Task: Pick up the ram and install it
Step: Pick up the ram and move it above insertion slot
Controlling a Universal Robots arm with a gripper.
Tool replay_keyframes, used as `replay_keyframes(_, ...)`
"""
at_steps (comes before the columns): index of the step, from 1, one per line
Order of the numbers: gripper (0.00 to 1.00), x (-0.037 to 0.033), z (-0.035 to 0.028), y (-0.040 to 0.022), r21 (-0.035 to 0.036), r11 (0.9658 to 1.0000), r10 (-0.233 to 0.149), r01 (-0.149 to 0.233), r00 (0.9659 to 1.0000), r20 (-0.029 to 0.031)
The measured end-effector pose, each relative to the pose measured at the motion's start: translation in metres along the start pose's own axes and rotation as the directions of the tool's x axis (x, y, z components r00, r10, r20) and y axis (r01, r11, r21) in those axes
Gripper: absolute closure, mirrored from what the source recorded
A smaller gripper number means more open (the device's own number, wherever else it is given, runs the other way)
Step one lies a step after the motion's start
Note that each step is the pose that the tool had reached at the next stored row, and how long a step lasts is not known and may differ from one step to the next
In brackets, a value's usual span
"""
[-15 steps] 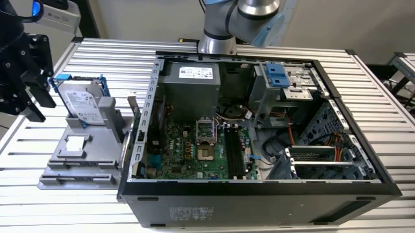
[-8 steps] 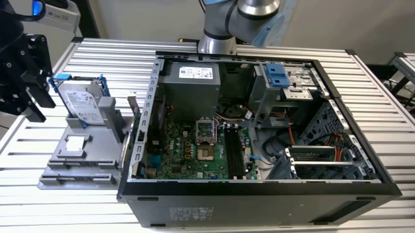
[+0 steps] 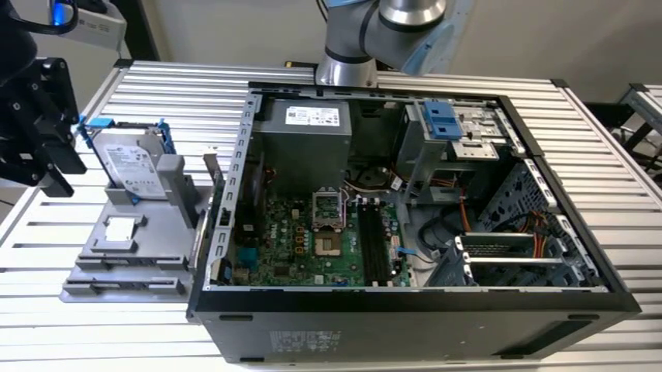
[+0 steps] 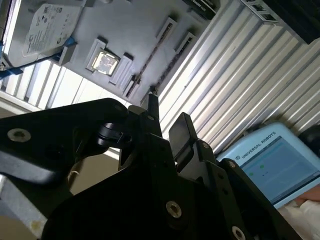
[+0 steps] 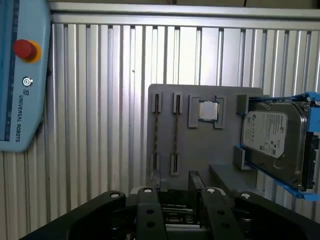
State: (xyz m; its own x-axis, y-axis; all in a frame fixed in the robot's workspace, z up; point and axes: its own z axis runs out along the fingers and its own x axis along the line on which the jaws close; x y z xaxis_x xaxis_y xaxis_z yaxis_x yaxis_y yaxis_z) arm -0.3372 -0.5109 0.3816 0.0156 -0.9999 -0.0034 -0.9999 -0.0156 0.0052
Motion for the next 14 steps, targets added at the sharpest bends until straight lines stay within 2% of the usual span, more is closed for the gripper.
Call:
replay_keyframes(7, 0.0, 0.0, 0.0008, 0.0002, 0.0002, 1.0, -0.001, 0.001, 1.0, 0.0001)
replay_keyframes(14, 0.0, 0.0, 0.0052, 0.0004, 0.0001, 1.0, -0.006, 0.006, 1.0, 0.0001)
